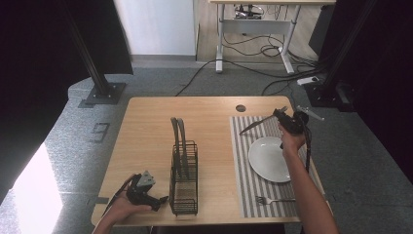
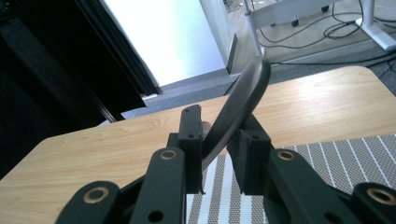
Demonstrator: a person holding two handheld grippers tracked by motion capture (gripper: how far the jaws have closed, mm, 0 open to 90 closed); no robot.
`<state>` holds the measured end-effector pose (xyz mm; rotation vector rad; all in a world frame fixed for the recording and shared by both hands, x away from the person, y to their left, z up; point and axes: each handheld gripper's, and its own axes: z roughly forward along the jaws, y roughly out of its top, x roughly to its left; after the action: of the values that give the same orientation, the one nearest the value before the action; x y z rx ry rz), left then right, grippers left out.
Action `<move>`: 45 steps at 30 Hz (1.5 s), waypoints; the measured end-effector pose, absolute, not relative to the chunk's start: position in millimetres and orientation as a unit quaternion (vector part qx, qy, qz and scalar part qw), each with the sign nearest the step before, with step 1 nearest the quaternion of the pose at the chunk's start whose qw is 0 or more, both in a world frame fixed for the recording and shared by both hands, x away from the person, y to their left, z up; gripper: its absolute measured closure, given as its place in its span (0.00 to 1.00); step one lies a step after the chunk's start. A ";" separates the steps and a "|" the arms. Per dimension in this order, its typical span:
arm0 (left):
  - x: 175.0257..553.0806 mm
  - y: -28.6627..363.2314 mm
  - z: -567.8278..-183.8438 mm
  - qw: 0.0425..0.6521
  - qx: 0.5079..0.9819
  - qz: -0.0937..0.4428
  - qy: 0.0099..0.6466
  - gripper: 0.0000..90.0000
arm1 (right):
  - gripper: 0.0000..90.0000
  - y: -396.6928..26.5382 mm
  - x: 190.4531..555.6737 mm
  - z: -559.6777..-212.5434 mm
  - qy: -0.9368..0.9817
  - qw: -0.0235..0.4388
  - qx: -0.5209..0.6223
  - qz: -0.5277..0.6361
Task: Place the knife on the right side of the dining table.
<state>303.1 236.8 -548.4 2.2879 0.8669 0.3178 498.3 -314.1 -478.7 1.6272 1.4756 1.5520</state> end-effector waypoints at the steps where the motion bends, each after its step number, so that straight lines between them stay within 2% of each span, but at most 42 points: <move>1: 303.1 236.8 -548.4 0.331 0.875 0.122 0.332 0.00 | 0.83 -314.9 498.4 -479.0 0.535 0.223 0.591 0.561; 9: 303.0 236.8 -548.4 0.331 0.875 0.122 0.332 0.00 | 0.80 -317.0 498.9 -480.6 0.542 0.231 0.595 0.547; 45: 303.1 236.8 -548.4 0.331 0.875 0.122 0.331 0.00 | 0.70 -342.9 510.9 -509.1 0.531 0.175 0.662 0.499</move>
<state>303.1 236.8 -548.4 2.2877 0.8664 0.3177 510.9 -342.9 -509.1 1.8768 1.5032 1.4131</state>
